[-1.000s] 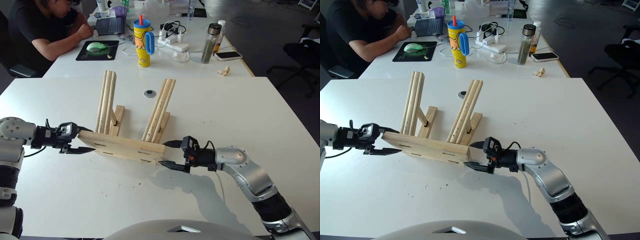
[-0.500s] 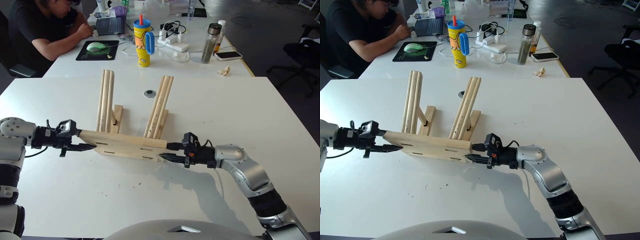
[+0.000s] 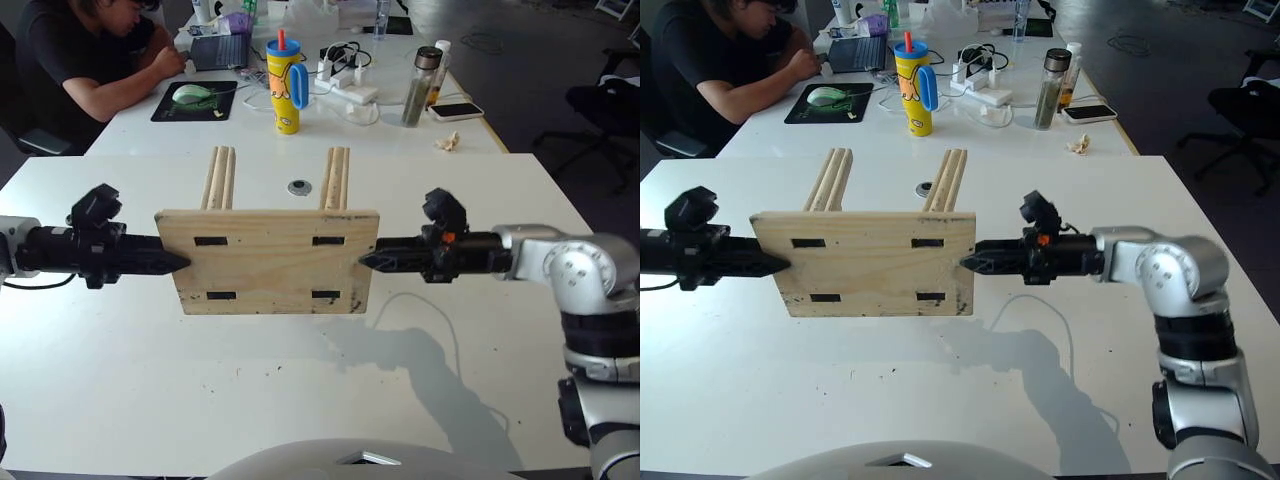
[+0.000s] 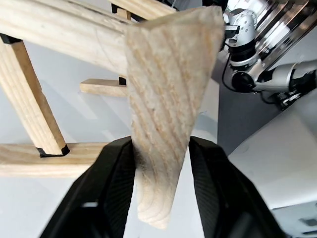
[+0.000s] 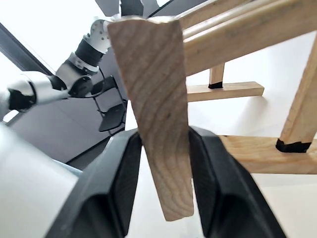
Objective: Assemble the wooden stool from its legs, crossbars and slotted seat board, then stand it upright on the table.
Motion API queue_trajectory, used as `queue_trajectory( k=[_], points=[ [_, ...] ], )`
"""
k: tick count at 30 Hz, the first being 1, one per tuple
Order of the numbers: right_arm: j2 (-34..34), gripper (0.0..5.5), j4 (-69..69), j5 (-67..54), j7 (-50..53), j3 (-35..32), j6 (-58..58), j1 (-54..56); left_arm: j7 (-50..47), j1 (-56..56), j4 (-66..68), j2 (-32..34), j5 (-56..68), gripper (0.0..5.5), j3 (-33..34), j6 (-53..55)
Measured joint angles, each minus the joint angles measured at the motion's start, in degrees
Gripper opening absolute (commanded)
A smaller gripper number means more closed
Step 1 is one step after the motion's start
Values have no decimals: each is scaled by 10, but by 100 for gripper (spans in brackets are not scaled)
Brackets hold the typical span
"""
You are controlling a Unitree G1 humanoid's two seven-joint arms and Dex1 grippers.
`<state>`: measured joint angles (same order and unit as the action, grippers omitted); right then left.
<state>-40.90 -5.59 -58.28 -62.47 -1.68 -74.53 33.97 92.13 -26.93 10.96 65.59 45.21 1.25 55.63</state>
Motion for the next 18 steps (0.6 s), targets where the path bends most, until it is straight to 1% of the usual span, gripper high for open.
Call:
queue_trajectory(
  k=[2, 3, 5, 8, 9, 10, 11, 12, 13, 14, 17, 18],
  points=[
    [-18, 137, 74, -14, -18, 10, -85, 82, 0, -65, 26, 4, 20, 157, -25, 79],
    [-33, 137, 120, -21, -34, 31, -120, 127, 1, -106, 45, 6, 27, 156, -43, 118],
    [-58, 137, 215, -38, -71, 96, -162, 200, 2, -186, 86, 11, 39, 156, -94, 170],
    [-61, 137, 356, -45, -108, 185, -174, 286, 4, -262, 144, 15, 44, 156, -174, 182],
    [-49, 137, 414, -26, -128, 217, -174, 313, 4, -273, 173, 11, 49, 156, -208, 176],
    [-35, 137, 458, -4, -154, 233, -168, 327, 5, -274, 198, 4, 60, 156, -233, 164],
    [-28, 172, 482, 18, -184, 252, -152, 335, 5, -279, 216, -1, 67, 156, -245, 149],
    [-23, 183, 503, 37, -220, 271, -133, 338, 5, -286, 241, -12, 68, 193, -253, 135],
    [-20, 202, 520, 50, -251, 286, -117, 338, 5, -291, 265, -25, 71, 208, -256, 121],
    [-15, 210, 550, 70, -276, 296, -97, 338, 5, -300, 308, -41, 64, 215, -255, 93],
    [-2, 260, 619, 137, -290, 305, -51, 334, 2, -327, 419, -70, 26, 263, -231, 37],
    [5, 282, 656, 165, -293, 303, -28, 333, -5, -338, 474, -84, -10, 285, -219, 10]
  ],
)
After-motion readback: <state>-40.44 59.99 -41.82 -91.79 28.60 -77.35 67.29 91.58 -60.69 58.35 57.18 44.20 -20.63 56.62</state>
